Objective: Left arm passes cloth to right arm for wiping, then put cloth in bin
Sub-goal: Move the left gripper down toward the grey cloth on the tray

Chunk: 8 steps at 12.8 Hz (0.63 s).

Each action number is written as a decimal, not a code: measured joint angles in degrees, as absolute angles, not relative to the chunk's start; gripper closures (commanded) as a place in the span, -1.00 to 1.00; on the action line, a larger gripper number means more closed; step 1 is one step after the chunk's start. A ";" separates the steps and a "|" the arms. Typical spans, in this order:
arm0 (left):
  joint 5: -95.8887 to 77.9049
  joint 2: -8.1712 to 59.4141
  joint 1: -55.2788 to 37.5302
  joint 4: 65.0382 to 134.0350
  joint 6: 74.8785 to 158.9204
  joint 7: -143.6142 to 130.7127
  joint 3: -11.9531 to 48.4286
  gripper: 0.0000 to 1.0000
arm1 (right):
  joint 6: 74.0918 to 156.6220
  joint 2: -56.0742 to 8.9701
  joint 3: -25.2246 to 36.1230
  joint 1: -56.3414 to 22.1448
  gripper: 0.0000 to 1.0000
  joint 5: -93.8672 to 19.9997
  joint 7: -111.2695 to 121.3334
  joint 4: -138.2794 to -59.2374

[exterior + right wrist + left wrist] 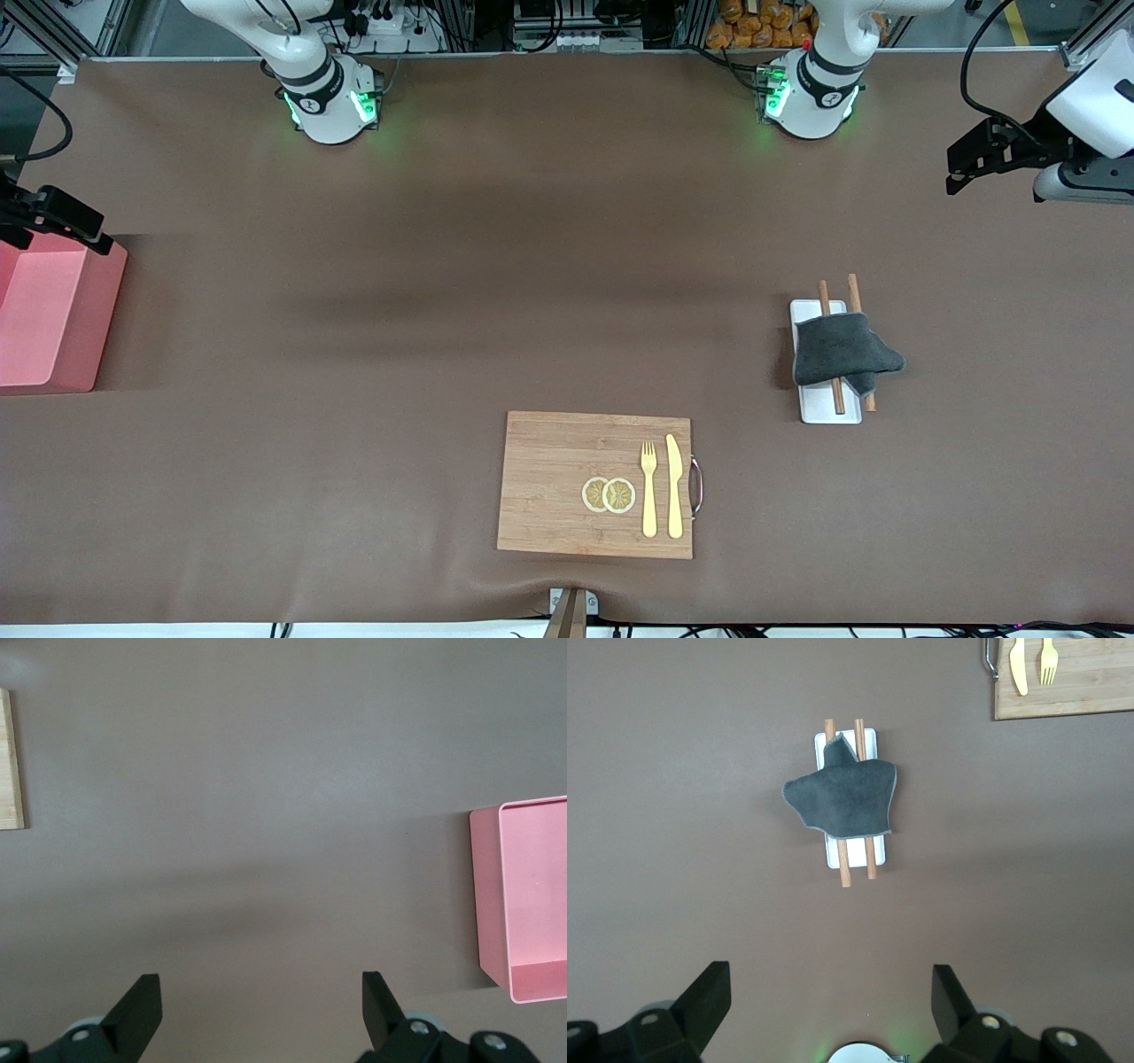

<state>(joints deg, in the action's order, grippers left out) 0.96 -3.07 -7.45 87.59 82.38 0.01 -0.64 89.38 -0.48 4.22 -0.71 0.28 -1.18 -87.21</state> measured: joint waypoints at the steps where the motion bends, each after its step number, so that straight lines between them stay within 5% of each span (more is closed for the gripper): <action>1: 0.96 -3.07 -7.46 87.57 82.38 0.01 -0.64 -1.00 | 89.38 -0.48 4.22 -0.71 -1.00 0.28 -1.18 -87.21; 8: 0.96 1.89 -7.75 86.84 82.85 0.02 -0.56 -1.00 | 89.38 -0.52 4.24 -0.71 -1.00 0.28 -1.18 -87.20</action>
<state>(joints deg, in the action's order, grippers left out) 0.96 1.89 -7.75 86.84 82.85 0.02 -0.56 89.38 -0.52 4.24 -0.71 0.28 -1.18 -87.20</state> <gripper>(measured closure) 0.000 0.000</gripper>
